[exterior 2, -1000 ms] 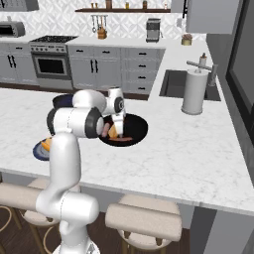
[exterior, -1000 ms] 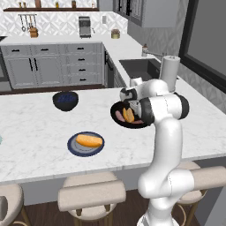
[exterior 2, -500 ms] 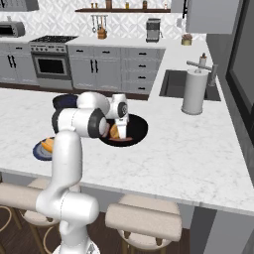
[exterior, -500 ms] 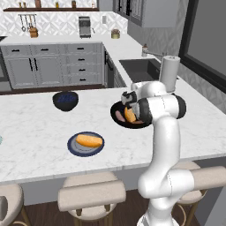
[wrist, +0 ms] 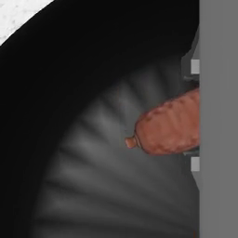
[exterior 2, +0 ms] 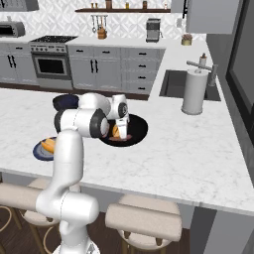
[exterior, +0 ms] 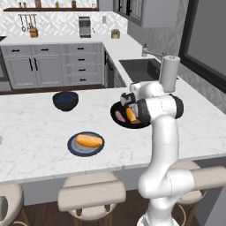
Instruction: Place one bun and one sausage from the bowl on each plate.
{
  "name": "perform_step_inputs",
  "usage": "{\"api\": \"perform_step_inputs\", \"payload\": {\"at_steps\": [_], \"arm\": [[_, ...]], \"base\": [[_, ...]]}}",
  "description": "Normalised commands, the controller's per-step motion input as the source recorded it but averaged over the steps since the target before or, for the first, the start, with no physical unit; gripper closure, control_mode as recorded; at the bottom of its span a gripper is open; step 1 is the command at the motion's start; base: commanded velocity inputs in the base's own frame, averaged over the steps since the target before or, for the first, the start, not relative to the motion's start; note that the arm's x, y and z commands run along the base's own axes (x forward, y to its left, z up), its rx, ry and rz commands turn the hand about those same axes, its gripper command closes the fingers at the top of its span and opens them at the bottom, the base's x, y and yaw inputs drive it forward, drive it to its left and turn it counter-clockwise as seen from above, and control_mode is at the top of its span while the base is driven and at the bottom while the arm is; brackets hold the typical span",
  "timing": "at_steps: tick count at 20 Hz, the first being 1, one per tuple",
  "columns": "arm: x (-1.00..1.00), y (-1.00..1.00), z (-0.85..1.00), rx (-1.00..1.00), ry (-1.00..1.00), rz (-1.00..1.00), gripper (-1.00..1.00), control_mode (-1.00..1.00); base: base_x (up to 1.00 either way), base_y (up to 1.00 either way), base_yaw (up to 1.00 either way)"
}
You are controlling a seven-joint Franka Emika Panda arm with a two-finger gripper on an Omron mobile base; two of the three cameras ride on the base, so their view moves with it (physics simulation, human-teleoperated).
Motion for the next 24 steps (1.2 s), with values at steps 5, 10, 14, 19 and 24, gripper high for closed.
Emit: {"api": "perform_step_inputs", "payload": {"at_steps": [5, 10, 14, 19, 24], "arm": [[-0.73, 0.06, 0.62, 0.04, -0.17, -0.01, 1.0, -1.0], [-0.82, 0.47, 1.0, 0.15, -0.37, -0.09, 1.0, -1.0], [-0.94, 1.0, 0.81, 0.06, -0.29, -0.16, 1.0, -1.0], [-0.53, 1.0, 0.55, 0.0, -0.26, -0.1, 1.0, -1.0], [-0.33, 1.0, 0.08, 0.01, -0.06, -0.09, 1.0, -1.0]], "base": [[0.0, 0.0, 0.0], [0.0, 0.0, 0.0], [0.0, 0.0, 0.0], [0.0, 0.0, 0.0], [0.0, 0.0, 0.0]]}}
